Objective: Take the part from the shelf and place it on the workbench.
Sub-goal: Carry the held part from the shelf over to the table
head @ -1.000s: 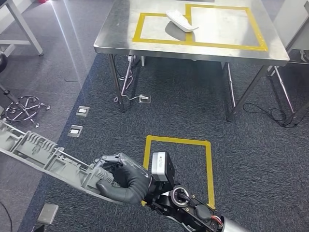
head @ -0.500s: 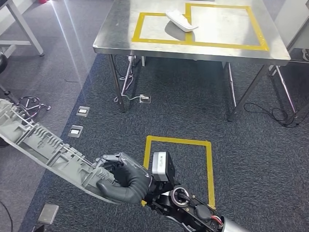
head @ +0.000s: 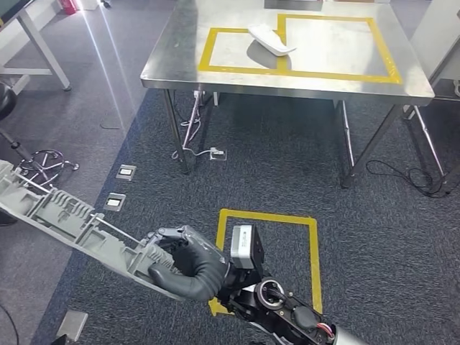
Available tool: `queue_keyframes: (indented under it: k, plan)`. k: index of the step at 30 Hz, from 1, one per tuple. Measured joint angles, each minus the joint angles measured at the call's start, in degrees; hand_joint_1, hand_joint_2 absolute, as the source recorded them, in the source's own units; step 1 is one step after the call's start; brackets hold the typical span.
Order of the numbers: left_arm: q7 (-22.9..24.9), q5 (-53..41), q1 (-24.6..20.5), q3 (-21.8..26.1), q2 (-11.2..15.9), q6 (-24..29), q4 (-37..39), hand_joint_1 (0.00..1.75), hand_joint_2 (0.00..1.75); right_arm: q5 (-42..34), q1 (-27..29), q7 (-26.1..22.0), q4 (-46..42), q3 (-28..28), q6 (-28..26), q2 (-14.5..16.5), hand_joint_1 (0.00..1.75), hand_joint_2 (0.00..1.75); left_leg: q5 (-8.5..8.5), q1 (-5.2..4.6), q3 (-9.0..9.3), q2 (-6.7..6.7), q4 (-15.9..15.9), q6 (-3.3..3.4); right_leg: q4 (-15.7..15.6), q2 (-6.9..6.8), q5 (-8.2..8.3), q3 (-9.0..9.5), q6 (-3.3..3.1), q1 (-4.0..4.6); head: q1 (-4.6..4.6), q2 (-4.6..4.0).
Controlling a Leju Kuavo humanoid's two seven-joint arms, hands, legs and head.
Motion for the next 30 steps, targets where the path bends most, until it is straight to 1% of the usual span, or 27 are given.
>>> queue_keyframes:
  k: [1,2,3,4,6,7,8,9,10,11,12,13,14,15,16,18,19,20,22,23,24,25,26,27,28,29,30]
  plan:
    - [0.0,-0.1,0.1,0.0,0.0,0.0,0.0,0.00,1.75,0.0,0.1,0.0,0.0,0.0,-0.1,0.0,1.71,1.75,-0.58,0.15,0.78,-0.03,0.0,-0.38,-4.0,-0.06,2.51,1.55,0.19,-0.31,0.16,0.00]
    - [0.0,-0.1,0.1,0.0,0.1,0.0,0.0,0.00,1.75,0.0,0.1,0.0,0.1,-0.1,-0.2,-0.1,1.71,1.75,-1.14,0.30,1.47,-0.06,0.0,-0.78,-7.6,-0.09,4.29,3.05,0.30,-0.37,0.32,-0.01]
    - [0.0,-0.2,0.1,0.0,0.2,0.0,0.1,0.00,1.75,0.0,0.1,0.0,0.1,-0.1,-0.2,-0.1,1.71,1.75,-1.62,0.40,1.87,-0.06,0.1,-1.23,-10.8,-0.19,5.03,4.25,0.19,-0.26,0.51,-0.01]
    - [0.0,-0.2,0.0,0.0,0.3,0.0,0.1,0.00,1.75,0.0,0.2,-0.1,0.2,-0.2,-0.2,-0.2,1.71,1.75,-2.03,0.49,1.98,-0.01,0.1,-1.69,-12.4,-0.23,5.05,4.99,-0.18,-0.03,0.61,-0.01]
    - [0.0,-0.2,-0.2,0.0,0.3,0.0,0.1,0.00,1.75,0.1,0.3,-0.2,0.3,-0.3,-0.2,-0.2,1.71,1.75,-2.26,0.67,1.97,0.06,0.4,-2.60,-13.1,-0.23,4.07,5.74,-1.40,0.57,0.43,0.00]
    - [0.0,-0.2,-0.2,0.0,0.2,0.0,0.1,0.00,1.75,0.1,0.4,-0.2,0.3,-0.4,-0.2,-0.2,1.71,1.75,-2.05,0.78,1.72,0.10,1.3,-2.98,-13.2,-0.10,4.01,6.33,-1.93,0.61,0.22,0.00]
    - [0.0,-0.2,-0.3,0.0,0.1,0.0,0.1,0.00,1.75,0.1,0.4,-0.1,0.3,-0.5,-0.2,-0.2,1.71,1.75,-1.44,0.87,0.75,0.11,3.4,-3.23,-13.5,-0.05,3.72,6.98,-2.37,0.61,-0.07,-0.01]
    - [0.0,-0.1,-0.4,0.0,0.0,0.0,0.1,0.00,1.75,0.2,0.5,-0.1,0.3,-0.5,-0.2,-0.2,1.71,1.75,-0.91,0.92,-1.21,0.11,6.7,-3.40,-13.9,-0.03,3.44,7.77,-2.73,0.53,-0.37,-0.01]
    - [0.0,-0.1,-0.5,0.0,0.0,0.0,0.1,0.00,1.75,0.2,0.5,-0.2,0.4,-0.6,-0.2,-0.1,1.71,1.75,-0.83,0.89,-3.99,0.11,10.7,-3.51,-14.3,-0.05,3.06,8.57,-3.01,0.46,-0.73,-0.01]
    - [0.0,-0.1,-0.5,0.0,-0.1,0.0,0.1,0.00,1.75,0.2,0.5,-0.2,0.4,-0.7,-0.2,-0.1,1.71,1.75,-1.52,0.83,-7.13,0.10,14.7,-3.56,-14.6,-0.08,2.57,9.31,-3.24,0.48,-1.14,-0.01]
    - [0.0,-0.1,-0.4,0.0,-0.1,0.0,0.1,0.00,1.75,0.2,0.5,-0.2,0.4,-0.7,-0.2,-0.1,1.71,1.75,-2.98,0.77,-10.02,0.10,17.6,-3.59,-14.7,-0.01,1.95,10.10,-3.36,0.50,-1.48,-0.01]
    - [0.0,-0.1,-0.3,0.0,-0.1,0.0,0.1,0.00,1.75,0.2,0.5,-0.3,0.4,-0.7,-0.2,-0.1,1.71,1.75,-4.50,0.71,-12.29,0.10,19.0,-3.58,-14.7,0.11,1.23,11.01,-3.43,0.53,-1.77,-0.01]
    - [0.0,-0.1,-0.2,0.0,-0.1,0.0,0.1,0.00,1.75,0.2,0.5,-0.3,0.4,-0.7,-0.2,-0.1,1.71,1.75,-5.36,0.68,-13.74,0.10,18.7,-3.48,-14.8,0.26,0.42,12.08,-3.45,0.57,-2.10,-0.01]
    - [0.0,-0.1,-0.1,0.0,0.0,0.0,0.1,0.00,1.75,0.2,0.5,-0.3,0.4,-0.8,-0.2,-0.1,1.71,1.75,-4.94,0.65,-14.34,0.10,16.8,-3.30,-14.8,0.39,-0.43,13.22,-3.44,0.59,-2.37,-0.01]
    - [0.0,-0.1,0.0,0.0,0.0,0.1,0.1,0.00,1.75,0.2,0.5,-0.2,0.4,-0.8,-0.2,-0.1,1.71,1.75,-2.86,0.59,-14.17,0.11,13.4,-3.05,-14.8,0.46,-1.32,14.40,-3.38,0.61,-2.68,0.00]
    - [0.0,-0.1,0.1,0.0,0.2,0.1,0.1,0.00,1.75,0.2,0.5,-0.2,0.4,-0.8,-0.2,-0.1,1.71,1.75,4.55,0.26,-13.01,0.15,6.1,-2.49,-15.0,0.55,-3.12,16.06,-3.09,0.70,-3.17,0.00]
    - [0.0,-0.1,0.1,0.0,0.3,0.1,0.1,0.00,1.75,0.2,0.5,-0.3,0.4,-0.8,-0.2,-0.1,1.71,1.75,7.18,0.00,-12.48,0.13,3.8,-2.27,-15.3,0.61,-3.91,16.61,-2.83,0.76,-3.30,0.00]
    - [0.1,-0.1,0.1,0.0,0.3,0.1,0.1,0.00,1.75,0.3,0.5,-0.3,0.4,-0.8,-0.2,-0.1,1.71,1.75,8.63,-0.21,-12.12,0.06,2.7,-2.04,-15.5,0.72,-4.28,17.33,-2.51,0.81,-3.37,0.00]
    - [0.1,0.0,0.0,0.0,0.4,0.1,0.1,0.00,1.75,0.3,0.5,-0.3,0.4,-0.8,-0.2,-0.1,1.71,1.75,7.94,-0.27,-11.00,0.01,2.2,-1.52,-15.3,0.74,-3.96,18.22,-1.80,0.83,-3.32,0.00]
    - [0.1,0.0,0.0,0.0,0.4,0.1,0.1,0.00,1.75,0.3,0.5,-0.3,0.3,-0.8,-0.2,-0.1,1.71,1.75,7.63,-0.18,-10.07,-0.01,1.8,-1.17,-13.9,0.56,-3.30,17.96,-1.51,0.82,-3.18,0.00]
    - [0.1,0.0,0.0,0.0,0.4,0.1,0.1,0.00,1.75,0.3,0.5,-0.3,0.3,-0.8,-0.1,-0.1,1.71,1.75,7.10,-0.13,-9.03,0.03,1.6,-0.83,-11.2,0.31,-2.69,16.58,-1.31,0.81,-2.93,0.00]
    - [0.1,0.0,0.1,0.0,0.4,0.1,0.1,0.00,1.75,0.3,0.5,-0.2,0.3,-0.8,-0.1,-0.1,1.71,1.75,6.47,-0.14,-7.91,-0.04,1.5,-0.56,-7.6,0.09,-2.61,14.50,-1.16,0.82,-2.62,0.00]
    - [0.1,0.0,0.1,0.0,0.4,0.1,0.1,0.00,1.75,0.3,0.6,-0.2,0.3,-0.8,-0.1,-0.1,1.71,1.75,5.65,-0.22,-6.92,-0.03,1.4,-0.32,-3.6,-0.08,-3.35,11.90,-1.06,0.81,-2.32,0.00]
    - [0.1,0.0,0.1,0.0,0.4,0.1,0.1,0.00,1.75,0.3,0.6,-0.2,0.3,-0.8,0.0,-0.1,1.71,1.75,4.83,-0.30,-5.94,-0.04,1.4,-0.17,-0.5,-0.12,-5.21,9.31,-0.98,0.82,-2.11,0.00]
    - [0.1,0.0,0.1,0.0,0.4,0.1,0.1,0.00,1.75,0.3,0.7,-0.2,0.3,-0.8,0.0,-0.1,1.71,1.75,4.02,-0.37,-4.87,-0.08,1.4,-0.09,1.3,-0.13,-7.74,7.10,-0.91,0.83,-1.91,0.00]
    - [0.1,0.0,0.1,0.0,0.3,0.1,0.1,0.00,1.75,0.3,0.7,-0.2,0.4,-0.8,0.0,-0.1,1.71,1.75,3.19,-0.43,-3.70,-0.15,1.4,-0.06,1.5,-0.13,-10.08,5.54,-0.91,0.84,-1.72,0.00]
    - [0.1,0.0,0.1,0.0,0.3,0.2,0.1,0.00,1.75,0.3,0.7,-0.2,0.4,-0.8,0.1,-0.1,1.71,1.75,2.34,-0.50,-2.45,-0.25,1.4,-0.06,0.2,-0.12,-11.10,4.65,-1.03,0.91,-1.50,0.00]
